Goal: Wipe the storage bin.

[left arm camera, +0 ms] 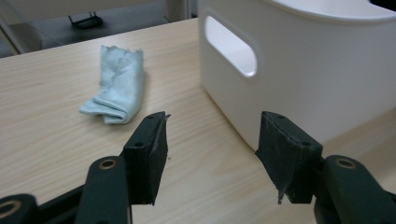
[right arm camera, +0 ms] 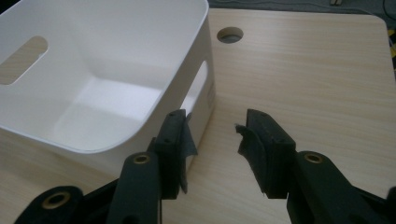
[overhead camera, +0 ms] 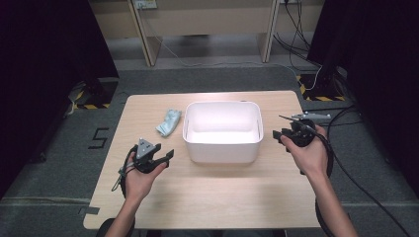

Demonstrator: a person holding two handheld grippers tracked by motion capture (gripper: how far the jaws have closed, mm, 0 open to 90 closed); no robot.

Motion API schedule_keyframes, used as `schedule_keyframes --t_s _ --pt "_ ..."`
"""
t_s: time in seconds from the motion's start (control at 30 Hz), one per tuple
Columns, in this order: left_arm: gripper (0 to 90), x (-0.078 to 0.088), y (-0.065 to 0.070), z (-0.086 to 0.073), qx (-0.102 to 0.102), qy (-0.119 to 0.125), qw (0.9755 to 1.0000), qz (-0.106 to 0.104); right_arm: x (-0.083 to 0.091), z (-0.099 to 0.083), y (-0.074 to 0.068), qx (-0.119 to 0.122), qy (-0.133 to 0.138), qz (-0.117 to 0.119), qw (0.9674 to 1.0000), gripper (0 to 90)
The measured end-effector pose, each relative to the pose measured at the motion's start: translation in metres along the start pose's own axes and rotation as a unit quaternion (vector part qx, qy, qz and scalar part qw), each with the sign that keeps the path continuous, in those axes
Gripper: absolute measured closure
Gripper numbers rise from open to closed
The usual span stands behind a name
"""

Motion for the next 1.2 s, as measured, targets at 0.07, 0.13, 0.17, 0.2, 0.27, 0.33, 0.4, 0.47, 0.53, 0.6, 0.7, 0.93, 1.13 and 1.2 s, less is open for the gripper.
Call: schedule_keyframes --t_s 0.07,0.13,0.17,0.2,0.27,0.33,0.4,0.47,0.53,0.6,0.7,0.93,1.13,1.2 --pt "43.3 -0.003 -0.006 0.003 0.008 -0.001 1.0000 0.002 -0.001 0.001 0.000 -0.003 0.004 -0.004 1.0000 61.3" --pt "43.4 -0.006 -0.014 0.007 0.008 -0.001 0.9999 0.008 -0.002 0.001 -0.001 -0.006 0.005 -0.002 1.0000 61.3" --pt "43.5 -0.008 -0.018 0.009 0.009 -0.001 0.9999 0.012 -0.002 0.002 -0.002 -0.006 0.005 -0.002 1.0000 61.4" --pt "43.7 -0.010 -0.022 0.010 0.009 -0.001 0.9998 0.015 -0.003 0.002 -0.003 -0.005 0.005 0.000 1.0000 61.4" --pt "43.7 -0.018 -0.029 0.013 0.007 -0.002 0.9998 0.018 -0.004 0.002 -0.006 -0.002 0.004 0.006 1.0000 61.5" --pt "43.6 -0.028 -0.036 0.015 0.003 -0.006 0.9997 0.026 -0.005 0.003 -0.010 -0.001 0.005 0.006 1.0000 61.4" --pt "43.1 -0.040 -0.043 0.017 -0.003 -0.011 0.9994 0.032 -0.005 0.004 -0.013 0.001 0.006 0.003 1.0000 61.2" --pt "42.4 -0.053 -0.050 0.017 -0.008 -0.020 0.9991 0.035 -0.005 0.006 -0.014 0.000 0.010 0.004 0.9999 60.9" --pt "41.3 -0.067 -0.057 0.016 -0.013 -0.028 0.9987 0.039 -0.005 0.008 -0.015 -0.001 0.014 0.004 0.9999 60.1" --pt "39.3 -0.081 -0.064 0.015 -0.016 -0.041 0.9982 0.041 -0.004 0.009 -0.015 -0.002 0.018 0.005 0.9998 59.8" --pt "35.6 -0.102 -0.073 0.012 -0.018 -0.064 0.9968 0.045 -0.005 0.009 -0.015 -0.003 0.018 0.008 0.9998 59.3" --pt "33.9 -0.146 -0.083 0.004 -0.029 -0.101 0.9934 0.045 -0.008 0.007 -0.017 -0.002 0.012 0.013 0.9998 58.5" --pt "34.0 -0.169 -0.087 -0.011 -0.041 -0.129 0.9895 0.049 -0.012 0.004 -0.018 -0.002 0.006 0.016 0.9998 57.9" --pt "35.0 -0.172 -0.088 -0.016 -0.040 -0.138 0.9881 0.056 -0.013 0.003 -0.018 -0.005 0.003 0.018 0.9998 57.6"
Point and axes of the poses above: each handheld gripper's, and its own axes: x roughly backward along the jaws, z roughly out of its top, y roughly to its right, the point moved 7 cm from there along -x, roughly forward along the jaws, and after that the axes turned 9 degrees about y, right-handed, at the moved point
